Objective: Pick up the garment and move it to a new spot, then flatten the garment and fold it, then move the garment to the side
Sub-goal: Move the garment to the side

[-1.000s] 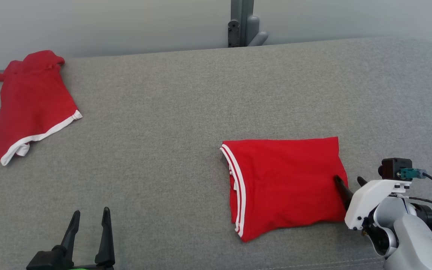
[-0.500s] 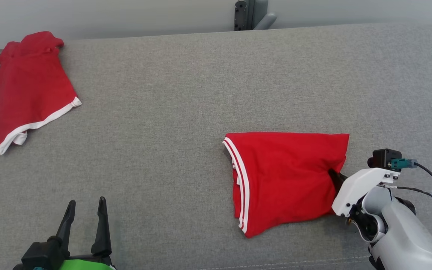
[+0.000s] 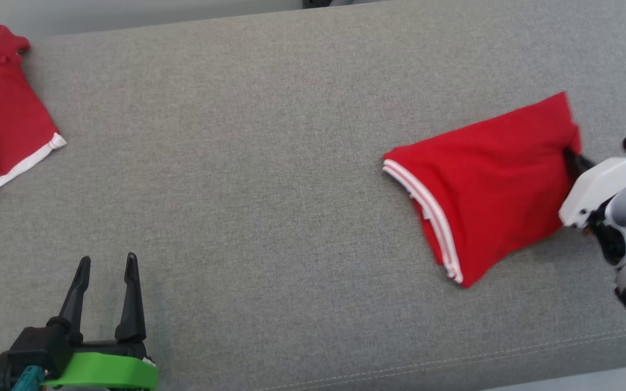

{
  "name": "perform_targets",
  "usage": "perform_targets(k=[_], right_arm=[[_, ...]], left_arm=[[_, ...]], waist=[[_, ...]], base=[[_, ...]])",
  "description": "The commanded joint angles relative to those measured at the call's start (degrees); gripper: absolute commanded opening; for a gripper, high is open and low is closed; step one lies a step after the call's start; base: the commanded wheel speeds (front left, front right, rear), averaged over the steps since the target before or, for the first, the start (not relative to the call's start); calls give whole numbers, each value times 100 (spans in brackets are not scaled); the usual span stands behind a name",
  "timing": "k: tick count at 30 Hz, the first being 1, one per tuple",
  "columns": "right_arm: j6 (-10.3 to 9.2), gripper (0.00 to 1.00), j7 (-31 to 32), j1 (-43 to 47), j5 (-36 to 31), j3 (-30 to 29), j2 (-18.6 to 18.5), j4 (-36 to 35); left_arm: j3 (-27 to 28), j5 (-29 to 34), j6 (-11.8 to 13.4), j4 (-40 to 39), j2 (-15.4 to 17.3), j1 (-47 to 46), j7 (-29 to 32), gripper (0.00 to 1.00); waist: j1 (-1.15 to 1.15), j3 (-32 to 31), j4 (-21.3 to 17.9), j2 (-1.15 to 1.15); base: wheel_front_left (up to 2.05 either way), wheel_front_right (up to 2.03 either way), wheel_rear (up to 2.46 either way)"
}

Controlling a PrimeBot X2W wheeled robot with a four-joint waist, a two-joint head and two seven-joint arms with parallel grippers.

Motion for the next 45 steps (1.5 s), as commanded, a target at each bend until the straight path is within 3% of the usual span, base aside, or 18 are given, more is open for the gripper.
perform_targets(k=[1, 11, 18, 19, 20, 23, 28, 31, 33, 36, 45], right_arm=[[-8, 0, -64, -133, -72, -60, -106, 57], [-8, 0, -318, -1432, -1233, -1200, -1113, 1140], [-9, 0, -754, -1916, -2387, -2046, -1340, 1771], [-9, 44, -958, -1951, -2605, -2193, -1381, 1774], [-9, 100, -1129, -1973, -2830, -2359, -1409, 1774], [-9, 100, -1621, -1998, -3491, -2938, -1298, 1597], [-10, 100, -1867, -1777, -4399, -3531, -667, 870], [-9, 100, -1929, -1482, -4657, -3582, -170, 190], [-9, 100, -1952, -1015, -4629, -3345, 318, -543], [-9, 100, -1951, -385, -4440, -3045, 687, -1384], [-9, 100, -1952, 1696, -3824, -2439, 1294, -3269]], left_arm=[[8, -12, -16, -31, 66, -92, -15, 100], [101, -53, -16, -590, 286, -268, -15, 100], [141, -7, 2, -756, 290, -287, -15, 100], [155, -11, 15, -759, 266, -295, -15, 100], [168, -10, 23, -771, 246, -311, -15, 100], [180, -6, 25, -750, 169, -316, -15, 100], [245, -30, 22, -682, 5, -209, -15, 100], [265, -27, 17, -649, -88, -105, -15, 100], [329, -17, 13, -591, -144, 47, -15, 100], [363, 10, 7, -532, -202, 171, -15, 100], [435, -7, -9, -378, -292, 501, -15, 100]], waist=[[0, 273, -136, 65], [0, 1125, -136, 65], [0, 1375, -37, 65], [0, 1385, -24, 65], [0, 1390, -14, 65], [0, 1313, 16, 65], [0, 923, 1, 65], [0, 568, -4, 65], [0, 174, -26, 65], [0, -194, -27, 65], [0, -796, 116, 65]], base=[[0, 0, 0], [0, 0, 0], [0, 0, 0], [0, 0, 0], [0, 0, 0], [0, 0, 0], [0, 0, 0], [0, 0, 0], [0, 0, 0], [0, 0, 0], [0, 0, 0]])
